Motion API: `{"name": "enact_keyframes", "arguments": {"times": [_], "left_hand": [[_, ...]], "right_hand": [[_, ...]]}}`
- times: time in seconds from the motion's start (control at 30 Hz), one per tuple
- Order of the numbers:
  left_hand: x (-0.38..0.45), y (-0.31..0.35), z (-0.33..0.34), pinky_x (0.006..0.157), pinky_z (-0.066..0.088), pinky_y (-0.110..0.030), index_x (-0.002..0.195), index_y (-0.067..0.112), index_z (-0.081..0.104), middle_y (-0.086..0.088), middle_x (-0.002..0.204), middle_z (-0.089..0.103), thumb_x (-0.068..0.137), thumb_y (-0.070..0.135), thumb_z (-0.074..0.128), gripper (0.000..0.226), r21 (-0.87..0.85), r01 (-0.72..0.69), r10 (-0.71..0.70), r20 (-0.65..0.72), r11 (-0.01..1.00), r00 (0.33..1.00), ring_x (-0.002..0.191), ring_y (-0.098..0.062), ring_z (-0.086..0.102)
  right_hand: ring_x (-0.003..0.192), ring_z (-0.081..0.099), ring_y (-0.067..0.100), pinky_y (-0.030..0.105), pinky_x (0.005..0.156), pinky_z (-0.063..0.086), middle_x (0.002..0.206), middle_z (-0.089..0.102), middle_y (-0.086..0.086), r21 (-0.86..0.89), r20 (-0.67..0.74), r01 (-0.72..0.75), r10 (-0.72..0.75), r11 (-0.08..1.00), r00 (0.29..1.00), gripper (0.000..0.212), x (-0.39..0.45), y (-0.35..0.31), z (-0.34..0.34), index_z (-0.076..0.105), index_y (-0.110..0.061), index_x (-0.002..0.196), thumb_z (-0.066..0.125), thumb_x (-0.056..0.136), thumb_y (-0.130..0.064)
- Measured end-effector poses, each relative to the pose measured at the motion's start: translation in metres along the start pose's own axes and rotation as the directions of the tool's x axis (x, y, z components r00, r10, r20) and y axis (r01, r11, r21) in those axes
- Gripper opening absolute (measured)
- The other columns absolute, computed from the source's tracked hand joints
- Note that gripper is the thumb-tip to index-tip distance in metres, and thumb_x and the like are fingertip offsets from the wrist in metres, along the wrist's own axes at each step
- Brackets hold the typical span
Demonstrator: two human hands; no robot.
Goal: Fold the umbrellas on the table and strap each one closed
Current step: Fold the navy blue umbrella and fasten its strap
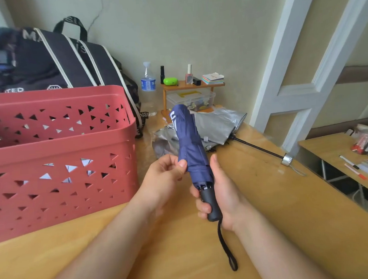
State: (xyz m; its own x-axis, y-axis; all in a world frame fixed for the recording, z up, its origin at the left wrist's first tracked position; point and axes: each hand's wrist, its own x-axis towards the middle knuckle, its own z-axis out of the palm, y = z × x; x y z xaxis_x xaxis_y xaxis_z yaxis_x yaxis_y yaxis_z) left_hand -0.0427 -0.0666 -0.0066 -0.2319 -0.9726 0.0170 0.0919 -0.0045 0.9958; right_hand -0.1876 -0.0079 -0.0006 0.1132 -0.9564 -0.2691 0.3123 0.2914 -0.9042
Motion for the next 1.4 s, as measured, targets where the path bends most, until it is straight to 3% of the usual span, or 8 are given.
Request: {"name": "enact_keyframes", "arguments": {"times": [0.17, 0.33, 0.43, 0.63, 1.03, 1.17, 1.3, 1.4], "left_hand": [[-0.003, 0.0, 0.008, 0.077, 0.051, -0.021, 0.091, 0.009, 0.061, -0.015, 0.087, 0.066, 0.1, 0.015, 0.068, 0.013, 0.036, -0.029, 0.027, 0.05, 0.999, 0.998, 0.081, -0.018, 0.062], [-0.008, 0.004, 0.003, 0.068, 0.039, -0.025, 0.09, 0.017, 0.06, 0.002, 0.076, 0.06, 0.101, 0.016, 0.065, 0.012, 0.001, 0.017, -0.017, 0.07, 1.0, 0.997, 0.066, -0.008, 0.049], [-0.008, 0.013, 0.002, 0.073, 0.038, -0.028, 0.093, 0.021, 0.058, 0.008, 0.077, 0.058, 0.104, 0.019, 0.061, 0.011, -0.057, -0.043, 0.041, -0.027, 0.997, 0.999, 0.07, -0.008, 0.049], [-0.016, 0.024, 0.014, 0.066, 0.044, -0.011, 0.091, 0.011, 0.068, 0.015, 0.067, 0.062, 0.101, 0.034, 0.064, 0.025, 0.158, -0.187, 0.175, 0.084, 0.97, 0.981, 0.064, 0.001, 0.054], [-0.014, 0.017, 0.012, 0.073, 0.047, -0.013, 0.09, 0.009, 0.068, 0.01, 0.077, 0.072, 0.102, 0.013, 0.062, 0.015, 0.112, -0.13, 0.109, 0.177, 0.985, 0.978, 0.072, 0.002, 0.062], [-0.01, 0.017, 0.011, 0.074, 0.048, -0.024, 0.094, 0.018, 0.065, 0.01, 0.076, 0.064, 0.098, 0.023, 0.072, 0.009, 0.206, -0.185, 0.194, -0.022, 0.961, 0.981, 0.072, -0.006, 0.058], [-0.011, 0.021, 0.011, 0.072, 0.048, -0.031, 0.084, 0.019, 0.069, 0.006, 0.075, 0.07, 0.096, 0.041, 0.072, 0.024, 0.348, -0.245, 0.264, -0.01, 0.905, 0.964, 0.069, -0.008, 0.058], [-0.01, 0.022, 0.011, 0.078, 0.053, -0.027, 0.087, 0.018, 0.074, 0.001, 0.086, 0.077, 0.09, 0.042, 0.078, 0.024, 0.304, -0.182, 0.197, -0.017, 0.935, 0.98, 0.077, -0.009, 0.066]], "right_hand": [[0.041, 0.035, 0.019, 0.027, 0.045, 0.034, 0.071, 0.052, 0.01, -0.02, -0.103, 0.087, -0.088, 0.996, 0.991, 0.056, 0.0, -0.005, -0.001, 0.062, -0.01, 0.109, 0.04, 0.105, -0.061], [0.041, 0.035, 0.019, 0.029, 0.047, 0.035, 0.074, 0.052, 0.009, -0.084, -0.052, 0.117, -0.121, 0.99, 0.991, 0.054, -0.004, 0.0, -0.005, 0.061, -0.015, 0.124, 0.039, 0.105, -0.061], [0.042, 0.037, 0.02, 0.03, 0.047, 0.036, 0.076, 0.052, 0.011, -0.08, -0.057, 0.173, -0.178, 0.982, 0.982, 0.056, -0.008, 0.005, -0.005, 0.057, -0.016, 0.122, 0.045, 0.099, -0.066], [0.042, 0.041, 0.021, 0.032, 0.047, 0.036, 0.075, 0.051, 0.011, -0.14, -0.093, 0.316, -0.33, 0.938, 0.939, 0.048, -0.011, 0.008, -0.008, 0.06, -0.022, 0.11, 0.058, 0.087, -0.064], [0.041, 0.041, 0.022, 0.031, 0.045, 0.037, 0.073, 0.05, 0.011, -0.208, -0.078, 0.348, -0.37, 0.914, 0.926, 0.034, -0.011, 0.006, -0.015, 0.062, -0.023, 0.109, 0.066, 0.092, -0.051], [0.046, 0.046, 0.025, 0.036, 0.048, 0.04, 0.073, 0.056, 0.001, -0.394, -0.154, 0.389, -0.477, 0.832, 0.865, 0.016, -0.008, 0.009, -0.017, 0.064, -0.029, 0.111, 0.07, 0.098, -0.037], [0.071, 0.066, 0.017, 0.045, 0.066, 0.057, 0.091, 0.072, -0.01, -0.593, -0.161, 0.365, -0.55, 0.717, 0.819, 0.046, -0.01, 0.013, -0.016, 0.059, -0.044, 0.125, 0.08, 0.084, -0.04], [0.088, 0.07, 0.024, 0.052, 0.082, 0.059, 0.11, 0.074, -0.009, -0.595, -0.075, 0.433, -0.583, 0.677, 0.809, 0.064, -0.011, 0.013, -0.014, 0.052, -0.052, 0.133, 0.076, 0.086, -0.015]]}}
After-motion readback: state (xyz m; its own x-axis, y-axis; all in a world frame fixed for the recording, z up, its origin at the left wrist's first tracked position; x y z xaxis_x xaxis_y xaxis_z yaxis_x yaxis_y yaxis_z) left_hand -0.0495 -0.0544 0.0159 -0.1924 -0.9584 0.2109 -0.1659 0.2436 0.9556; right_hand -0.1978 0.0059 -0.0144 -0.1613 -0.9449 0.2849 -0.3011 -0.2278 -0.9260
